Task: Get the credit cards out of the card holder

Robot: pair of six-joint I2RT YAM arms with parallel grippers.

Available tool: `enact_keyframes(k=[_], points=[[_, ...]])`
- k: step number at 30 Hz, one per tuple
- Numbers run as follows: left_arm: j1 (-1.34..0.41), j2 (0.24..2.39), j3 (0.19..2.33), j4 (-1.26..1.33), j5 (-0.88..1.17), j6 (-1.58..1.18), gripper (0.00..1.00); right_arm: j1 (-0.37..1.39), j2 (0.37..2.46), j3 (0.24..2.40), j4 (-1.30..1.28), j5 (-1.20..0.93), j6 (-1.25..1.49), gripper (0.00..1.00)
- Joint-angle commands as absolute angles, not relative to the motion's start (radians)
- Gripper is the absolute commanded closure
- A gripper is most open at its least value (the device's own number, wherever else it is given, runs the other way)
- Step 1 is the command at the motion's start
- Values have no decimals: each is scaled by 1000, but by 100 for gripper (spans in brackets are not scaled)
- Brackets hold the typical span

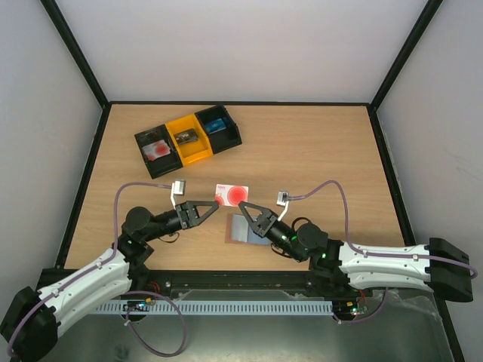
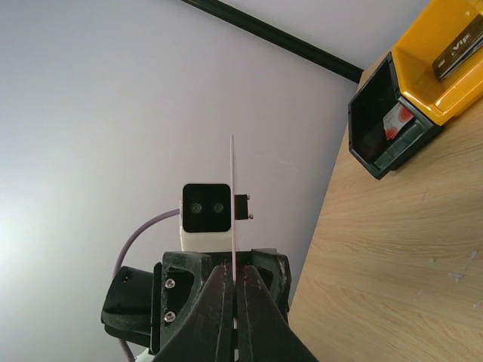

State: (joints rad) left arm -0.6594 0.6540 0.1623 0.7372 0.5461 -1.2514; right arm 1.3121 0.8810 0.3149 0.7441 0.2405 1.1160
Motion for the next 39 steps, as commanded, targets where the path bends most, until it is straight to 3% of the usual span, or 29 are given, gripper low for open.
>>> enact_keyframes(k=[1,11,16,20,26,29,30,39], points=[[-653,657,151,788,543,-1259,59,1310,885,319,760,239,1135,98],[-653,651,147,784,530,-1259,97,1309,907,319,752,215,1143,98],[-653,651,145,765,525,-1253,97,1308,903,311,757,204,1134,94],[-652,651,140,761,521,-1250,97,1309,866,284,733,224,1117,77],[-646,656,169,687,487,-1210,97,1310,760,237,587,268,1043,31],[-636,658,208,609,462,-1160,97,1309,680,224,440,314,1002,13],[-634,656,232,552,443,-1133,97,1309,647,216,403,328,990,1],[-558,681,454,142,200,-926,97,1308,316,165,139,434,930,2]])
